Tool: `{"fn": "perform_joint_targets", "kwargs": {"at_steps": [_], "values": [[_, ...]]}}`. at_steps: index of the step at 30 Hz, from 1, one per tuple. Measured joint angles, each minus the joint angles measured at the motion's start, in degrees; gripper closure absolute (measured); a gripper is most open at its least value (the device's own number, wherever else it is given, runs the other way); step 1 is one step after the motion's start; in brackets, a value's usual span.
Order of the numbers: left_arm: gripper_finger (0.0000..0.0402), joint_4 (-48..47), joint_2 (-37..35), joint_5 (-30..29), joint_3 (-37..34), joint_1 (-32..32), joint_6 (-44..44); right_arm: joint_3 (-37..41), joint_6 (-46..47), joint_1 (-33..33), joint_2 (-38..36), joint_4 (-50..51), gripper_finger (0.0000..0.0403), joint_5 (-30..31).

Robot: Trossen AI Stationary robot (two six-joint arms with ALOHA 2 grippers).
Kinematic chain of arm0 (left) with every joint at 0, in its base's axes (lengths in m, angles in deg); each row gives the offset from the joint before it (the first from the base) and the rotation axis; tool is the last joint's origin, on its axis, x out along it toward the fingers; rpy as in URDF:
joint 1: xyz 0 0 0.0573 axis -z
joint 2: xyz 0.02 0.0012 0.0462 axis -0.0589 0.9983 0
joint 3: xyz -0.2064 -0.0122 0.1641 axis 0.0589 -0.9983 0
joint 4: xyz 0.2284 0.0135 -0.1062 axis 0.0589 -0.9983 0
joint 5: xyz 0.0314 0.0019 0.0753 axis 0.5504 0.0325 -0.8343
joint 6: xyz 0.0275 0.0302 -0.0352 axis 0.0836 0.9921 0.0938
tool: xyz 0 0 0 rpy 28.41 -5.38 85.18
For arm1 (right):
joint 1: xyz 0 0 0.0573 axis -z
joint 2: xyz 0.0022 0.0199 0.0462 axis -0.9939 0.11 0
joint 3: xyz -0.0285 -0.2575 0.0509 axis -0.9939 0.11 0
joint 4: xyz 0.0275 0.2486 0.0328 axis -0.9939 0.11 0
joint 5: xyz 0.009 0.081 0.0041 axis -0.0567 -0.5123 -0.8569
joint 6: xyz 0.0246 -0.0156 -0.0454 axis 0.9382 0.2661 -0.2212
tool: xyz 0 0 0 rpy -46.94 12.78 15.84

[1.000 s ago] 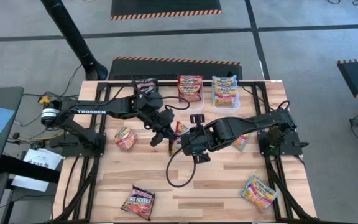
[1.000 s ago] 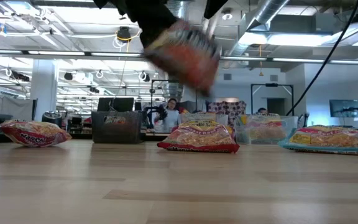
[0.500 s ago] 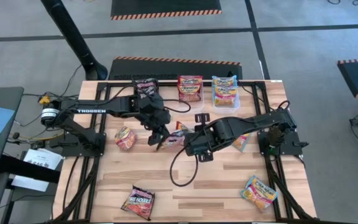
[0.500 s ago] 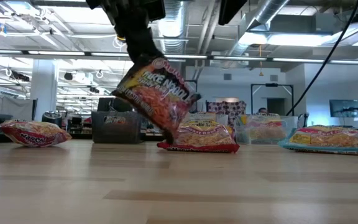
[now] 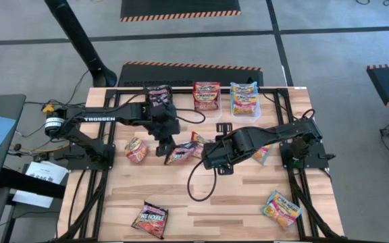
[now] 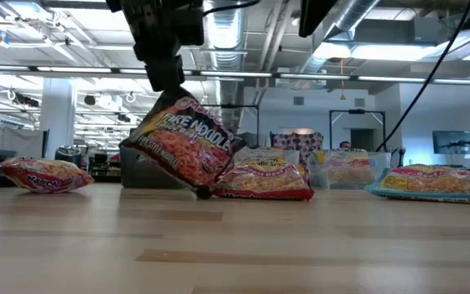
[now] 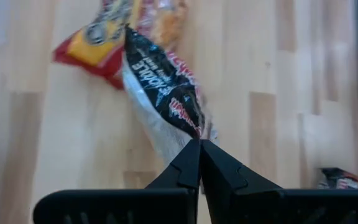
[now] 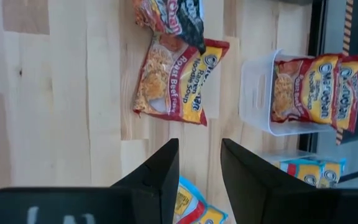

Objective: Sort Maruchan noodles
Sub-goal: Put the black noodle pack into the black bin

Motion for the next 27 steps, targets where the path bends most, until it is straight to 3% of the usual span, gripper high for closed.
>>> {"fn": "perform_joint_targets", "kwargs": {"at_steps": [3,8,16,21,27], "values": [[0.0401,-1.32,0.00,-3.18,0.00,-0.02,-1.20,0.00,1.35,0.00,0.00,1.17,0.0263,-0.02],[0.0390,-4.04,0.04,-3.26,0.00,-0.11,-0.55,0.00,3.31,-0.02,0.00,2.26,0.0266,-0.21],[0.0305,-5.08,0.07,-3.22,0.00,-0.09,1.61,0.00,3.48,-0.02,0.00,2.57,0.0266,-0.26],[0.0247,-3.63,0.09,-9.16,0.00,-0.06,3.80,0.00,3.46,-0.01,0.00,2.59,0.0266,-1.69],[0.0224,-3.60,1.24,-8.78,-0.03,-0.09,7.87,0.00,3.46,-0.42,0.00,3.43,0.0266,-1.75]]}}
